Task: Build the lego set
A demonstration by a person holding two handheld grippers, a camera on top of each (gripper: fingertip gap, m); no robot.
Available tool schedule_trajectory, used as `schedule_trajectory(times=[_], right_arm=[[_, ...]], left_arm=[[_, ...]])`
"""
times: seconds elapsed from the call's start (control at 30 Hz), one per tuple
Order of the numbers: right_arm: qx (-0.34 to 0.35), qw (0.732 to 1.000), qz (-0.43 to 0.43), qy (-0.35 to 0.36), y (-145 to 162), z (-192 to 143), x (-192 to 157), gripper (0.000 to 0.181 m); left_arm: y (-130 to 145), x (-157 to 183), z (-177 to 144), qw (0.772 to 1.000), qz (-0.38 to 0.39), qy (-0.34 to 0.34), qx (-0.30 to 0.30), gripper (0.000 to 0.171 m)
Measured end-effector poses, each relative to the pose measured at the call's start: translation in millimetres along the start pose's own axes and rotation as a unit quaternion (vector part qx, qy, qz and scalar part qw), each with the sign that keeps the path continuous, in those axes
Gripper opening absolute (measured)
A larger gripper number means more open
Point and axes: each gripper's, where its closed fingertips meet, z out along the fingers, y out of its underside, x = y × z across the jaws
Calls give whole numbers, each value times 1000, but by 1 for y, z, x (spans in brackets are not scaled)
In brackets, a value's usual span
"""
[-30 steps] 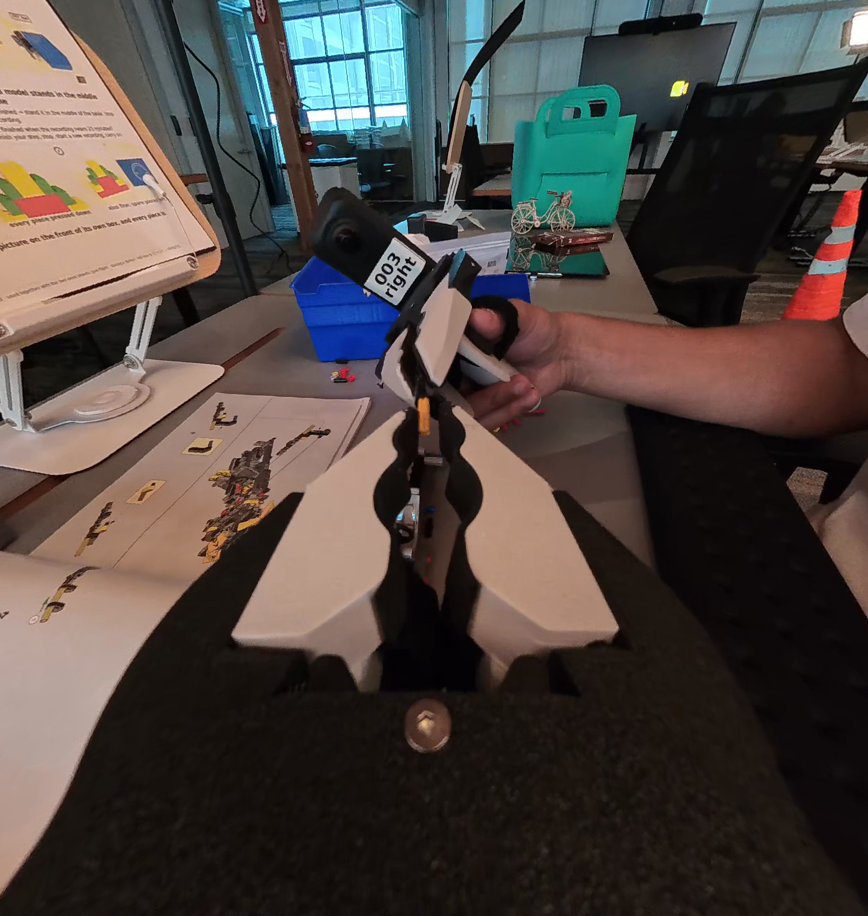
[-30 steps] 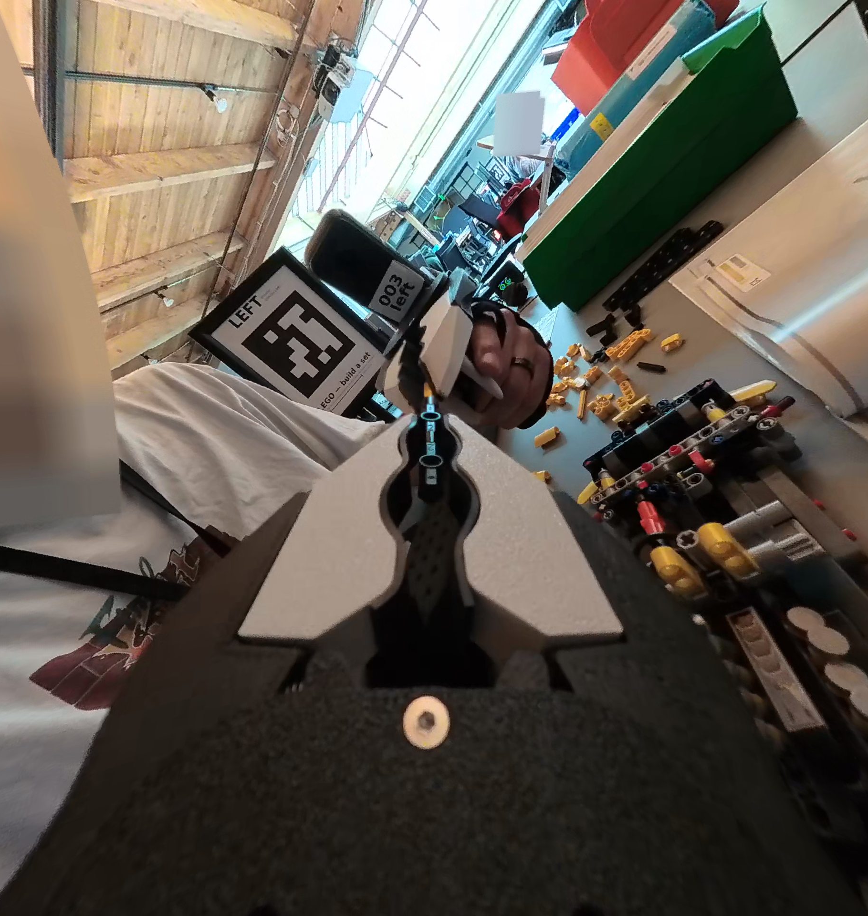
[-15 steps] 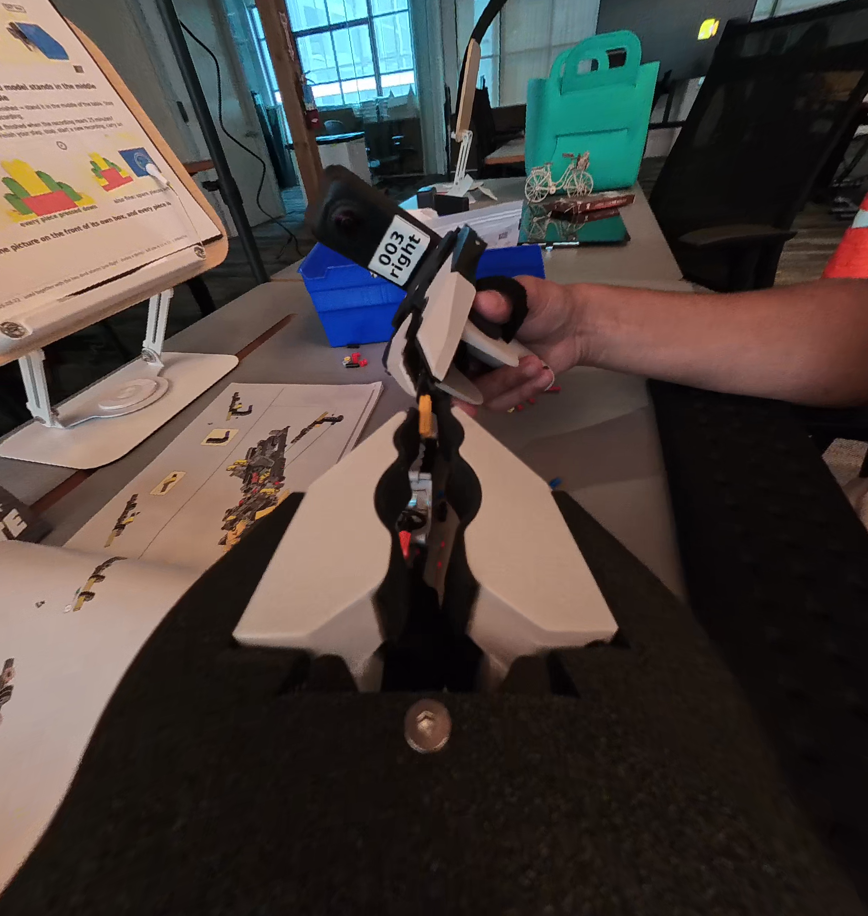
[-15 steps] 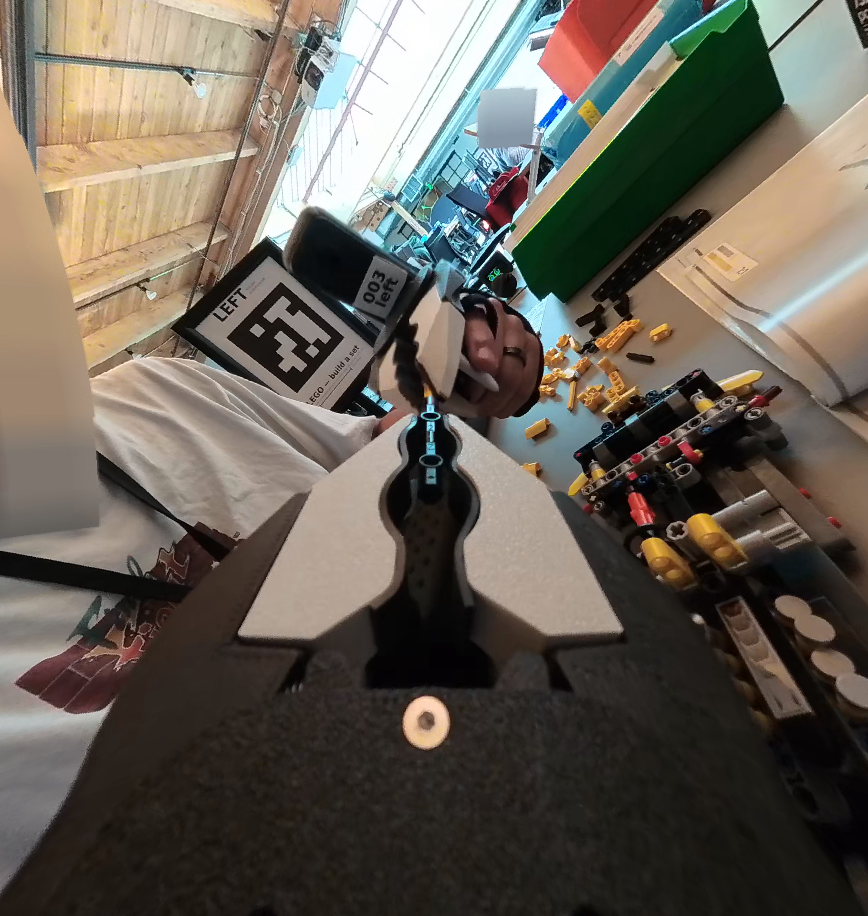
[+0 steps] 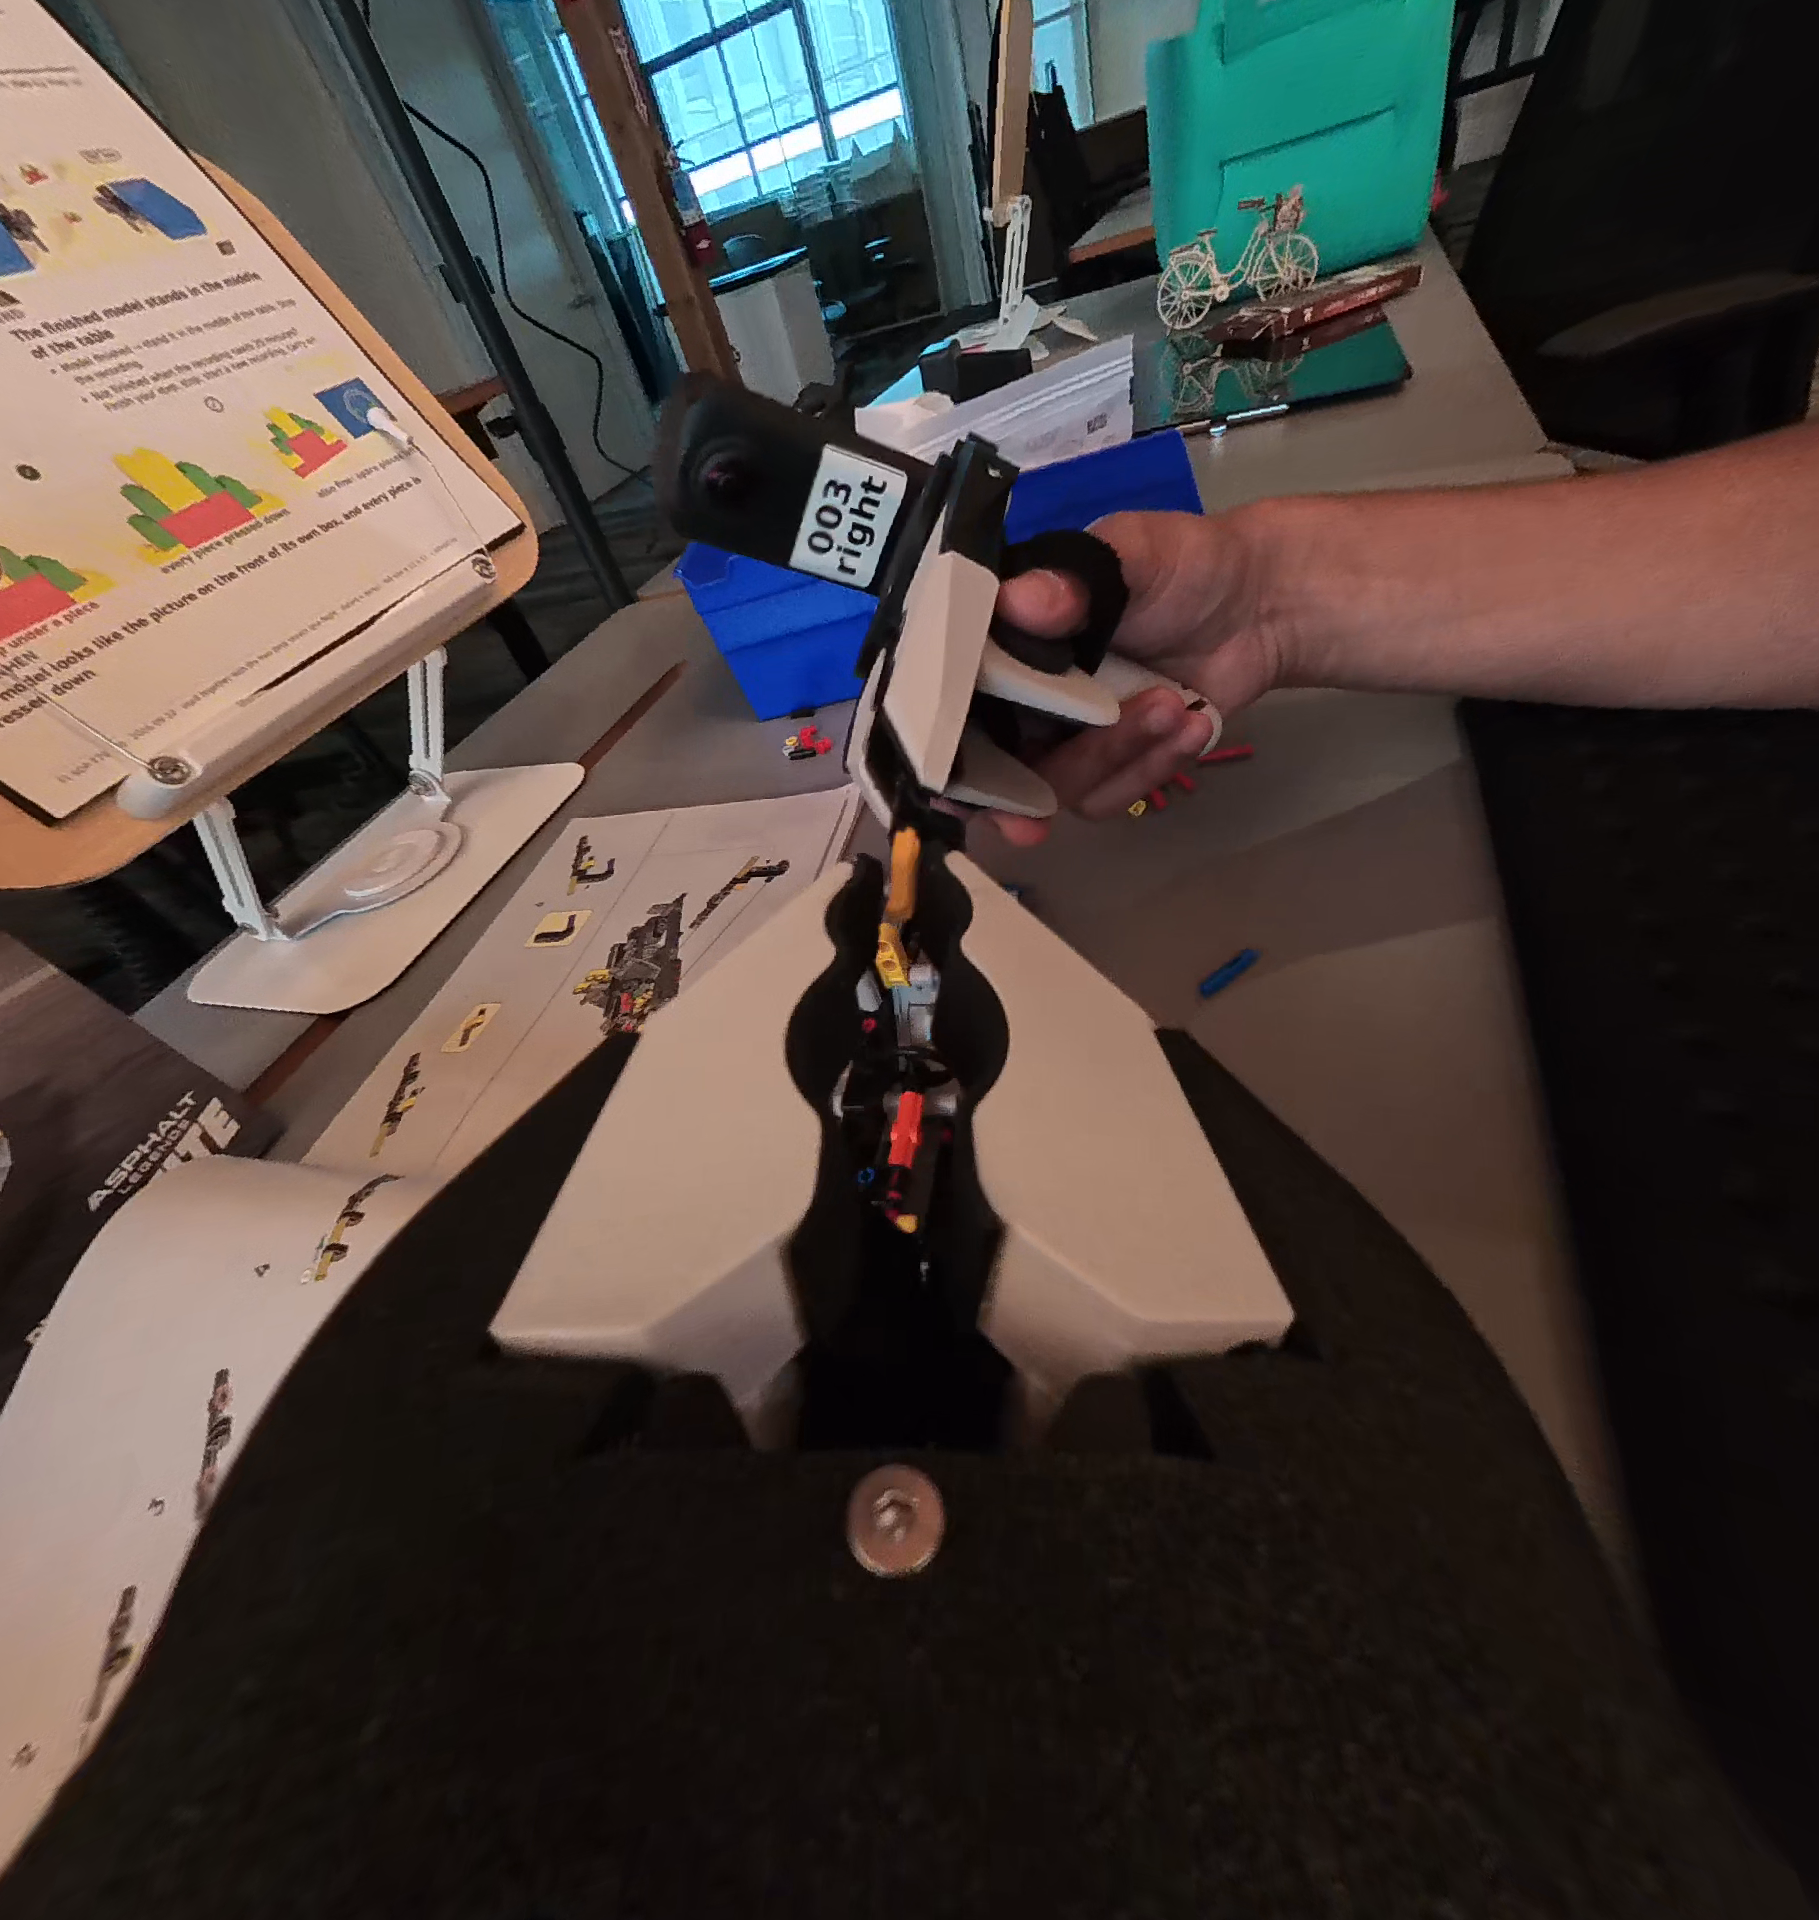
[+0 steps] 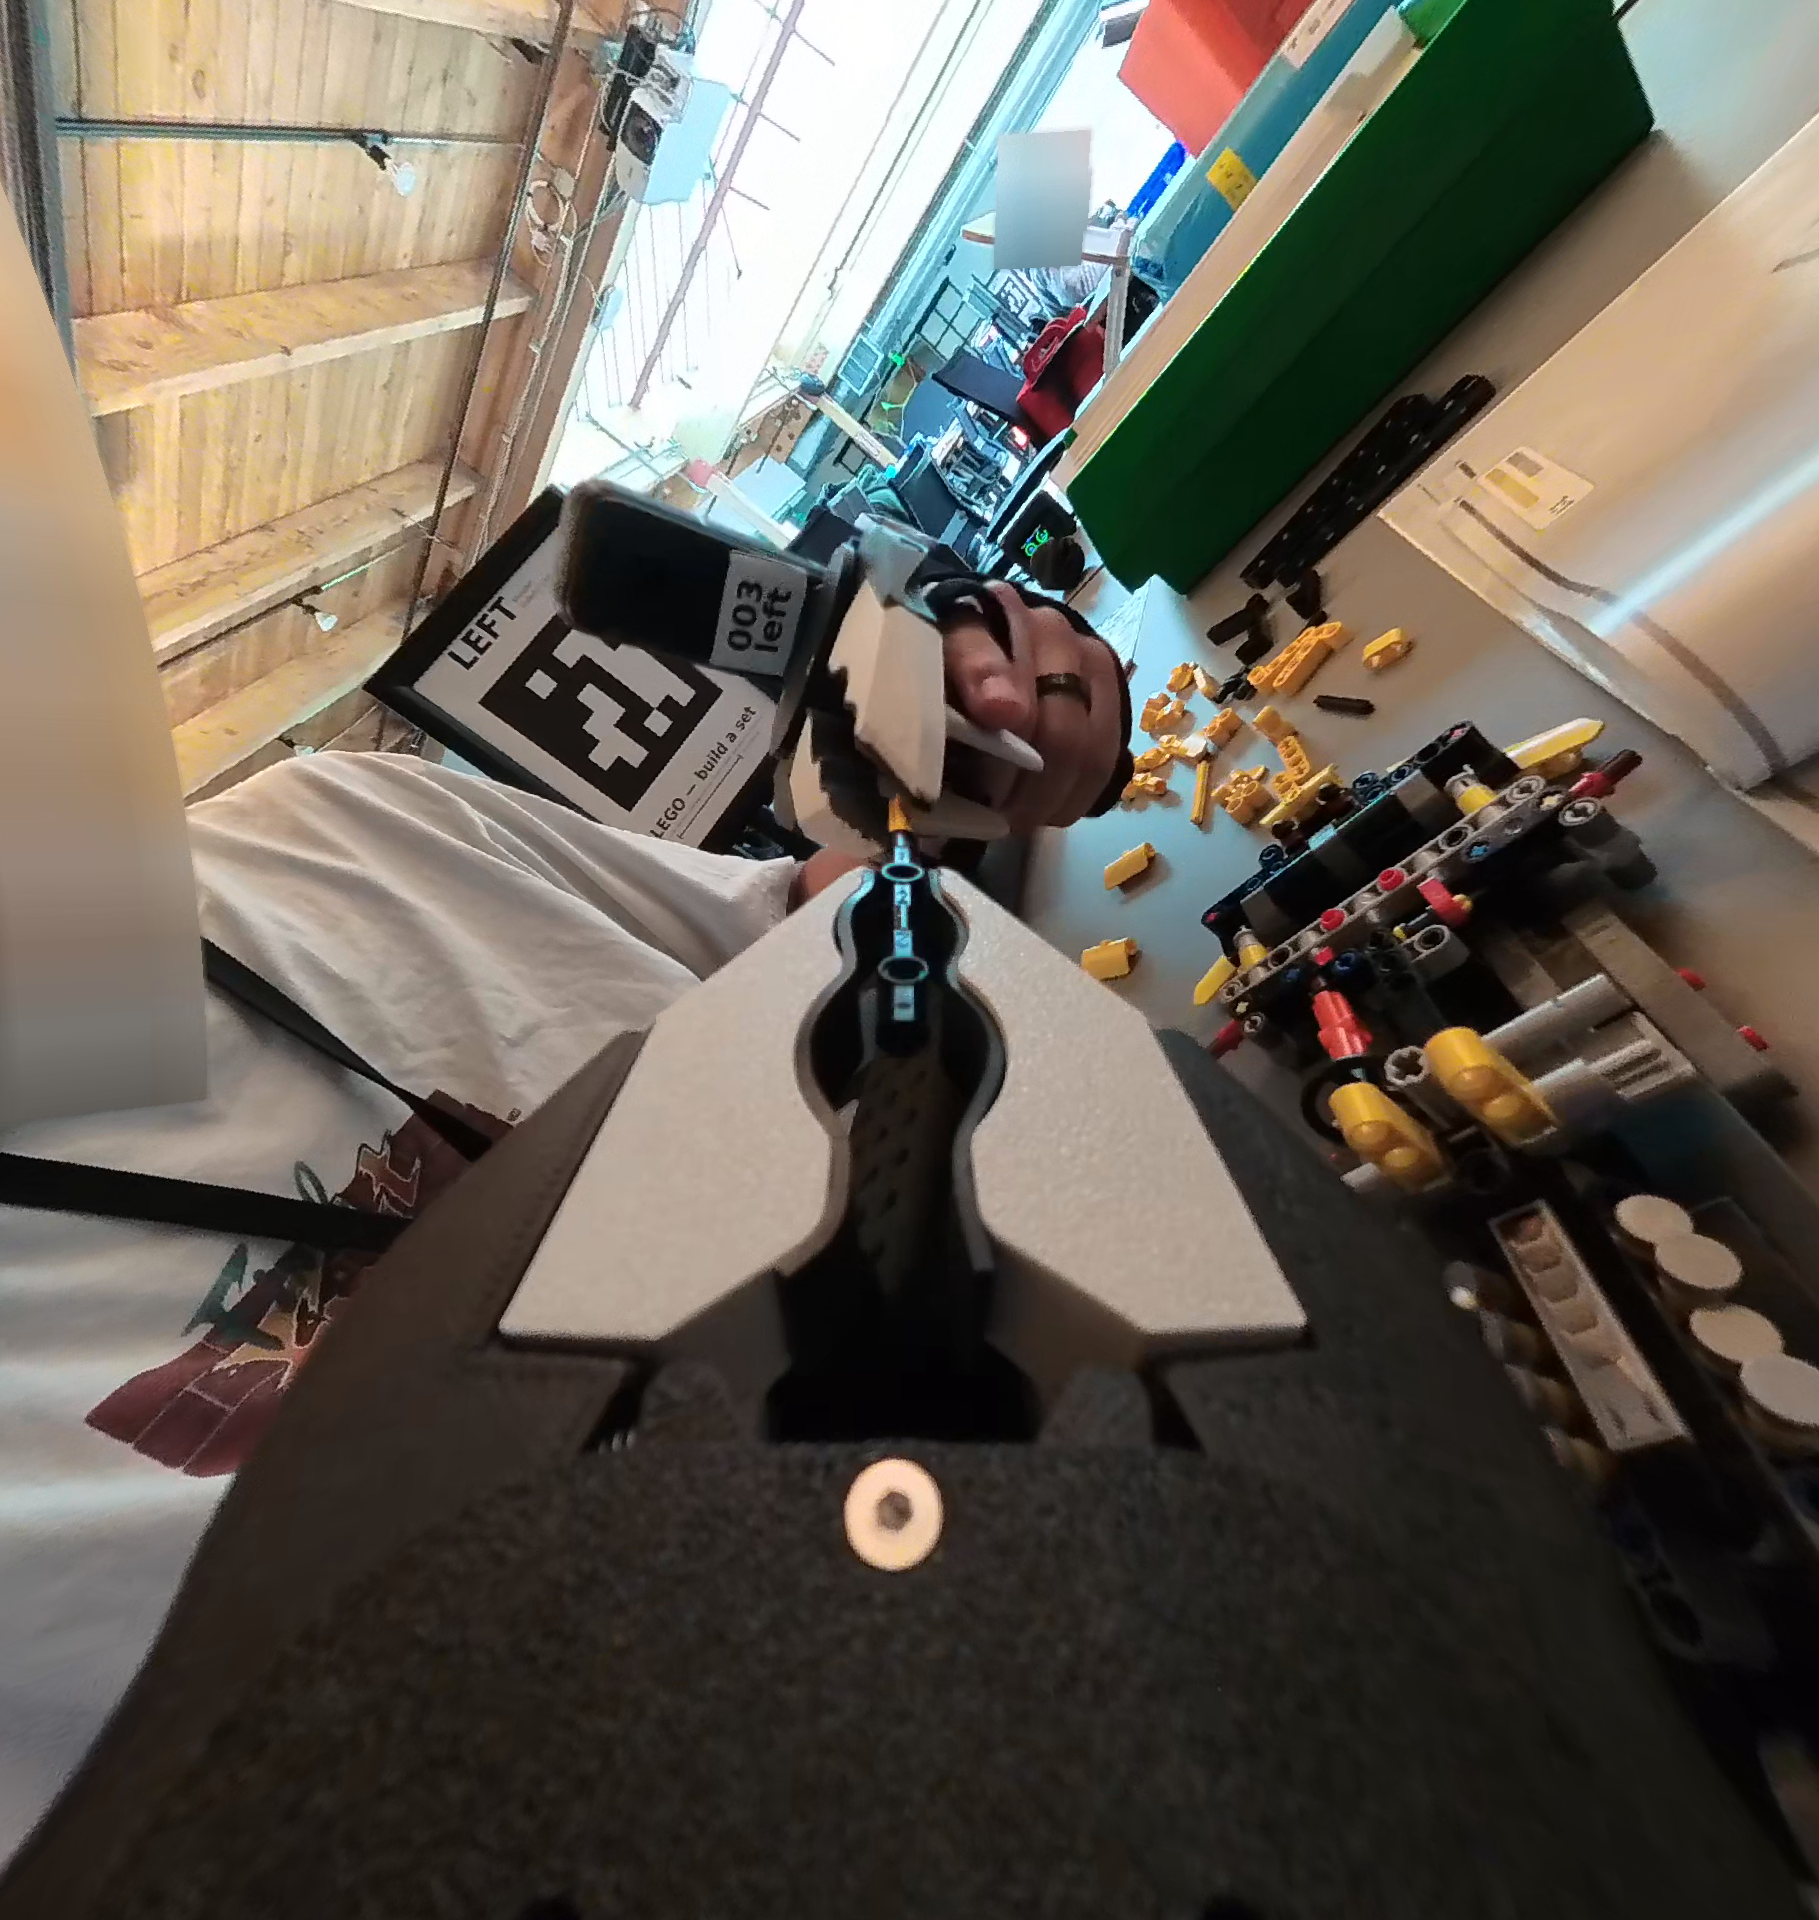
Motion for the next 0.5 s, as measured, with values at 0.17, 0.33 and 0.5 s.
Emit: schedule_trajectory(times=[0.17,0.33,0.5], right_arm=[[-1,1000,0,0,0,1,0,6],[35,996,-69,43,-10,-16,-7,39],[14,962,-160,219,26,-51,8,37]], left_arm=[[2,0,-1,1000,25,-5,-12,2],[8,23,-15,997,-60,17,-37,2],[61,74,-25,979,-76,50,-183,2]])
